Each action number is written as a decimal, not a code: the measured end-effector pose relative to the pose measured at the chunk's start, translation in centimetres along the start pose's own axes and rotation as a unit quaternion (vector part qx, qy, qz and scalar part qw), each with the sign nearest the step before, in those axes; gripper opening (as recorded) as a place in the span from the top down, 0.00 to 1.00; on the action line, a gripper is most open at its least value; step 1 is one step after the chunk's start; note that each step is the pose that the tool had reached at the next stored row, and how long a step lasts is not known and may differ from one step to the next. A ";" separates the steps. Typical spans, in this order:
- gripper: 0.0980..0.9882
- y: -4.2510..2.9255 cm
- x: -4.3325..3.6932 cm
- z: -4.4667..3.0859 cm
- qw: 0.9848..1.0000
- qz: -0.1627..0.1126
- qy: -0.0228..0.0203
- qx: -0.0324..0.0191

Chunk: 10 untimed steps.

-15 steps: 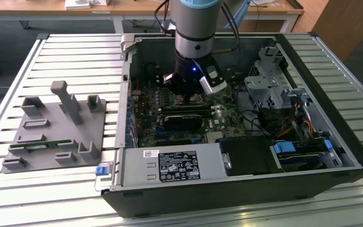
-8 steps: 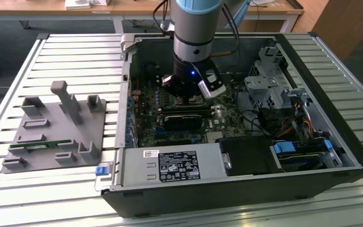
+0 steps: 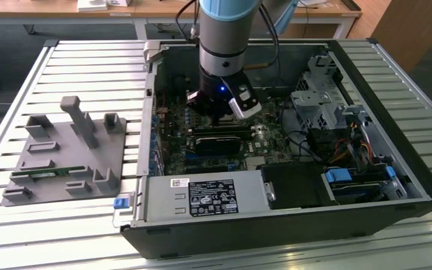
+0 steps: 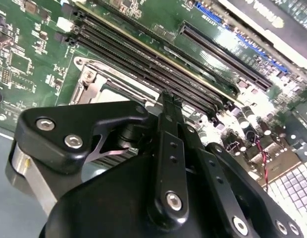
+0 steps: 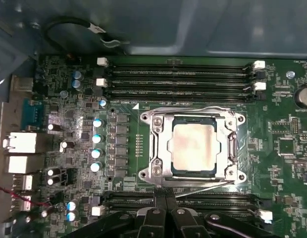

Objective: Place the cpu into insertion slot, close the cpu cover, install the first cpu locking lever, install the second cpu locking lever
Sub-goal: 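Install the second cpu locking lever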

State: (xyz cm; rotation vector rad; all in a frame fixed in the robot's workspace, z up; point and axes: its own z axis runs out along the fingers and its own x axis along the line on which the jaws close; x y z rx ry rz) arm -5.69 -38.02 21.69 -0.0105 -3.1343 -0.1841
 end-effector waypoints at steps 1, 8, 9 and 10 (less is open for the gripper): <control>0.99 -0.02 0.00 0.19 1.000 0.000 0.000 0.000; 0.99 -0.14 0.01 0.90 1.000 0.000 0.000 -0.012; 0.99 -0.20 0.02 0.89 1.000 0.000 0.000 -0.013; 0.99 -0.27 0.04 0.88 1.000 0.000 0.000 -0.015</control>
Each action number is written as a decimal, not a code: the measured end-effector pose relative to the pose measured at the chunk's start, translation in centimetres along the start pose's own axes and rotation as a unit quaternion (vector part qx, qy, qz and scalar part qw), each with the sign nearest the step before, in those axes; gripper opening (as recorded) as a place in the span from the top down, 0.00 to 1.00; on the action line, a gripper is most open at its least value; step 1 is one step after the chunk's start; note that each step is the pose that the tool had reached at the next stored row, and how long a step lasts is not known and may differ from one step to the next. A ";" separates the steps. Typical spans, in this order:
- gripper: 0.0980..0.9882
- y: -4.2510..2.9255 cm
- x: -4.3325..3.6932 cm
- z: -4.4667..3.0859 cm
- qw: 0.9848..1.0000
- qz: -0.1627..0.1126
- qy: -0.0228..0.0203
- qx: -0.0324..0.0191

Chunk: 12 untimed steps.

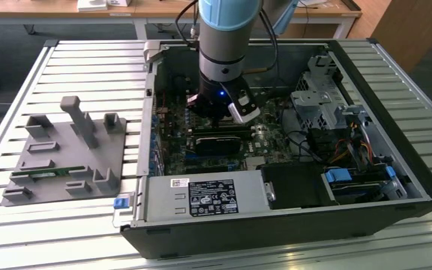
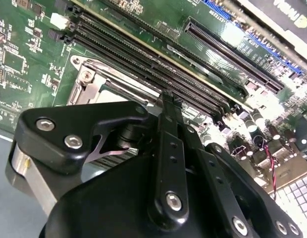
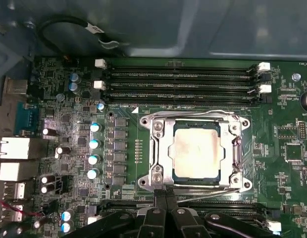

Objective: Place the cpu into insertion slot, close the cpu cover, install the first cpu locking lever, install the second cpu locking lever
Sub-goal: 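Install the second cpu locking lever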

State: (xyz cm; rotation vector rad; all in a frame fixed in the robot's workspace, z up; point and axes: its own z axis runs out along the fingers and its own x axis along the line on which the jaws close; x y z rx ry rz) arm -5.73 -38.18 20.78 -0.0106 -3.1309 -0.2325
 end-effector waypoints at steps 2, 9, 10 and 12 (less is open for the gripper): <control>0.99 -0.24 0.04 -0.03 1.000 0.000 0.000 -0.006; 0.99 -0.88 0.60 -0.13 1.000 0.000 -0.001 -0.030; 0.99 -0.97 0.63 -0.14 0.999 0.000 -0.001 -0.032; 0.99 -1.17 0.67 -0.17 0.999 0.000 -0.001 -0.040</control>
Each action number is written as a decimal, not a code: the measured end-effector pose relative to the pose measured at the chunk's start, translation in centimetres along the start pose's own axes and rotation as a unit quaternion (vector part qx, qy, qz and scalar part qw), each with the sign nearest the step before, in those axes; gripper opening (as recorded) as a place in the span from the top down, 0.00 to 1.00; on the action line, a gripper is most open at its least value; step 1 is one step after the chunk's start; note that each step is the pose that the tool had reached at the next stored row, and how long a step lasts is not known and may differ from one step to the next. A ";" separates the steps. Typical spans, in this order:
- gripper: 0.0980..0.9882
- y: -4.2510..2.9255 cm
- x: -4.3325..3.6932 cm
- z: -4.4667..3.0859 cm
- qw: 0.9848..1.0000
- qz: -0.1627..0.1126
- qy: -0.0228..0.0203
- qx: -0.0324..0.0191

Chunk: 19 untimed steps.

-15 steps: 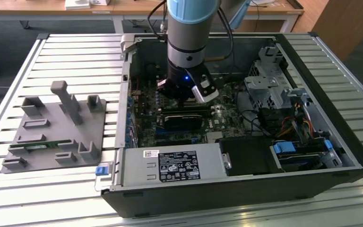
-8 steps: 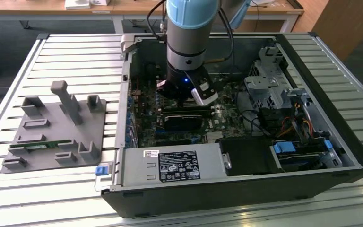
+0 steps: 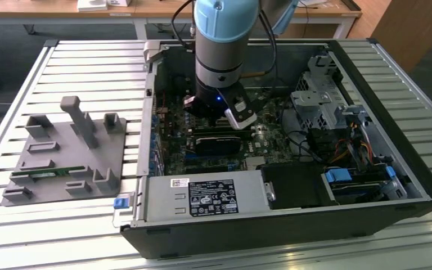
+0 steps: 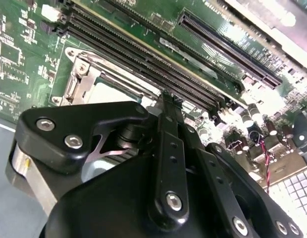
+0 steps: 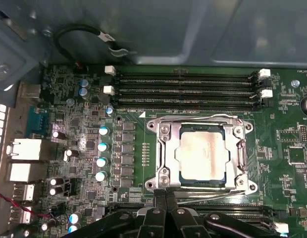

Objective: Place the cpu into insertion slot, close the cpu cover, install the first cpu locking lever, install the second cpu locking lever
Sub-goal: 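Install the second cpu locking lever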

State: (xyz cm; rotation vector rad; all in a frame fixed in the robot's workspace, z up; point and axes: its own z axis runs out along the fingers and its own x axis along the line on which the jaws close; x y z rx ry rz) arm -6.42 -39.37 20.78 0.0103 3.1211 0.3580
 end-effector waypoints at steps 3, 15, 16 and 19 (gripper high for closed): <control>0.99 -0.27 0.01 -0.06 1.000 0.000 0.000 -0.010; 0.99 -1.20 0.37 -0.22 1.000 0.000 0.000 -0.014; 0.99 -1.23 0.39 -0.20 1.000 0.000 0.000 -0.014; 0.99 -1.29 0.48 0.04 1.000 0.000 0.000 -0.015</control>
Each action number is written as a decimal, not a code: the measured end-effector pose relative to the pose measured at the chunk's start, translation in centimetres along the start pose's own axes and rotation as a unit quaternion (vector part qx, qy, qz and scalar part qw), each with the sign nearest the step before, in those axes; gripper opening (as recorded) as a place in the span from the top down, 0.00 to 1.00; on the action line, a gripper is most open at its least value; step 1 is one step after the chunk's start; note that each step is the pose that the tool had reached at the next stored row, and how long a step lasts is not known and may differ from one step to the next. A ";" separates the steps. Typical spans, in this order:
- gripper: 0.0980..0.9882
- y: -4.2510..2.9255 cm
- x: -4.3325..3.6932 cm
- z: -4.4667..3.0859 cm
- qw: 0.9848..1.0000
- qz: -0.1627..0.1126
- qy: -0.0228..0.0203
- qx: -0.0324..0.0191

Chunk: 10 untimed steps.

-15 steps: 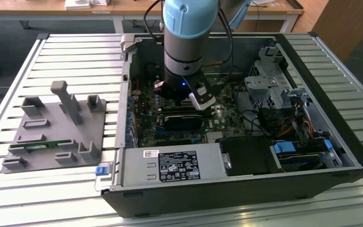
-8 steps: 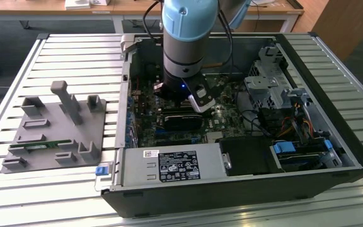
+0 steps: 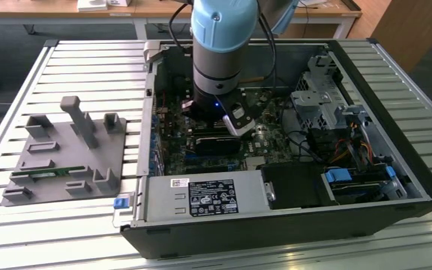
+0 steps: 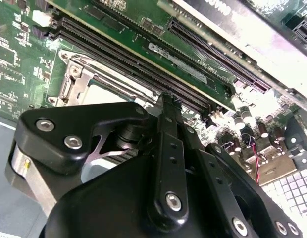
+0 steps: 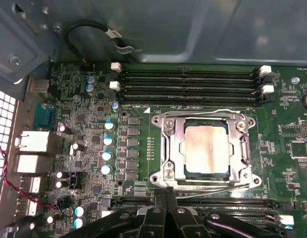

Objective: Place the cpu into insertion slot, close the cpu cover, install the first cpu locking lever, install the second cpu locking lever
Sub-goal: 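Install the second cpu locking lever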

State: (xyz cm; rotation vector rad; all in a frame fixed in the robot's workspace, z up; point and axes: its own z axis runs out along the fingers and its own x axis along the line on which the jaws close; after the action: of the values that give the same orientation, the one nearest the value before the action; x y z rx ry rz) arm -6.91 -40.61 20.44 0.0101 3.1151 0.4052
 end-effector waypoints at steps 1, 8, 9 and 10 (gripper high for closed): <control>0.99 -0.03 0.03 0.12 1.000 0.000 0.000 -0.001; 0.99 -0.18 0.33 0.49 1.000 0.000 -0.001 -0.013; 0.99 -0.21 0.34 0.52 1.000 0.000 -0.001 -0.016; 0.99 -0.23 0.34 0.57 1.000 0.000 -0.001 -0.017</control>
State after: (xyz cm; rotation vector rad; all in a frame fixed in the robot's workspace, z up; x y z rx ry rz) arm -7.25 -40.69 19.83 0.0100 3.1059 0.4588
